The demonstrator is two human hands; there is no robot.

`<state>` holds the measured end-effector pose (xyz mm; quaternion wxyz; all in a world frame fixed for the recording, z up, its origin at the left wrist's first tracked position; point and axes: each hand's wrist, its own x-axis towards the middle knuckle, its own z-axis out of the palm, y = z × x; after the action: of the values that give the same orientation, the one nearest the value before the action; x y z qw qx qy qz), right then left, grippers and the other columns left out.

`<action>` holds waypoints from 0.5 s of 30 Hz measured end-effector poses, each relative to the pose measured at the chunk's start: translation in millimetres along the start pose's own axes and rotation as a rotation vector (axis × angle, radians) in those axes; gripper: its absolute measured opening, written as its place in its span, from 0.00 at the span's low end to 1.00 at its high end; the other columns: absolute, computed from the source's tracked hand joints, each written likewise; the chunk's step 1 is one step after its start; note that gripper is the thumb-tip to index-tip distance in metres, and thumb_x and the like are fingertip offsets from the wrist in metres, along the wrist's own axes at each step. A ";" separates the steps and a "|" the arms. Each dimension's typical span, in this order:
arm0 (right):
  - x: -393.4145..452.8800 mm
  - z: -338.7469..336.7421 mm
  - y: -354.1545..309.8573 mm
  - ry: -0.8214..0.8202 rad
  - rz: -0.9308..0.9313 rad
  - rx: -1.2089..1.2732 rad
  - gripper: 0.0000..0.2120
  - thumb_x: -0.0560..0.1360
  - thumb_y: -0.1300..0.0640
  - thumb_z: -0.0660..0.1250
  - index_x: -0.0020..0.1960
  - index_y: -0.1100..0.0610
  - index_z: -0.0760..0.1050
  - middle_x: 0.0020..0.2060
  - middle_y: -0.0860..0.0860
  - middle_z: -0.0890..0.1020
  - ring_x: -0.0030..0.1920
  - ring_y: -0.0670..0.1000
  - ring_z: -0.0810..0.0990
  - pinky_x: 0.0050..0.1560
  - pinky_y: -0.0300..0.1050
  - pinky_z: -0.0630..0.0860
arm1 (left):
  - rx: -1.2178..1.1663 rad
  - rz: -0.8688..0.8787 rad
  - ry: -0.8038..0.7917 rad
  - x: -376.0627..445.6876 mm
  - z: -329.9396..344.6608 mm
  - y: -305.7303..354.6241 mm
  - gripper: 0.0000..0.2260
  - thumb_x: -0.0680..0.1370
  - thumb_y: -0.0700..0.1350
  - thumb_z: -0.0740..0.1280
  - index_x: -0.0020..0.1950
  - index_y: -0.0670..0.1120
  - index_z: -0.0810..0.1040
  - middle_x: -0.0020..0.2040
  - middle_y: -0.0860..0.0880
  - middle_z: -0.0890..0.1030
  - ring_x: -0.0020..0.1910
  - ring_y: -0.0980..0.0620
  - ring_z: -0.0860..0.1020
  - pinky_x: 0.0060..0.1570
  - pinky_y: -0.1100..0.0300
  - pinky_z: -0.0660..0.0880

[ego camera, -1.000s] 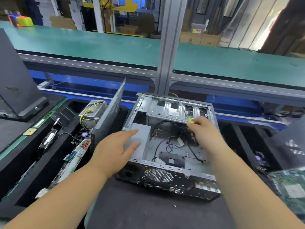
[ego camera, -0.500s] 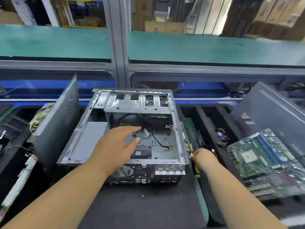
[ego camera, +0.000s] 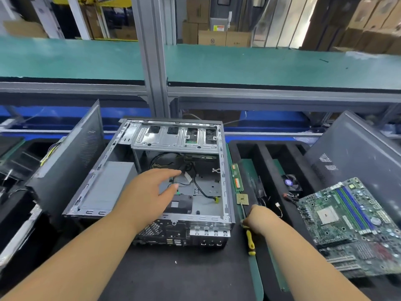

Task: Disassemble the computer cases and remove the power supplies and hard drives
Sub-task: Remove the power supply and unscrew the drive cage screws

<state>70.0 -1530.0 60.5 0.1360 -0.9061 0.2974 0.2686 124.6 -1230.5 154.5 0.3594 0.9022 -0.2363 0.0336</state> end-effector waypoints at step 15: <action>-49.7 -120.8 -99.4 0.566 -0.482 0.454 0.05 0.79 0.50 0.62 0.51 0.50 0.74 0.43 0.47 0.79 0.43 0.51 0.77 0.42 0.47 0.70 | 0.137 -0.206 0.181 -26.4 -42.7 -32.9 0.21 0.79 0.51 0.68 0.71 0.55 0.73 0.67 0.58 0.74 0.67 0.58 0.70 0.65 0.64 0.64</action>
<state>146.1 -1477.7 196.2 0.3038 -0.9345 0.1545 -0.1022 120.7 -1170.8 159.1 0.3185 0.9373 -0.1062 0.0937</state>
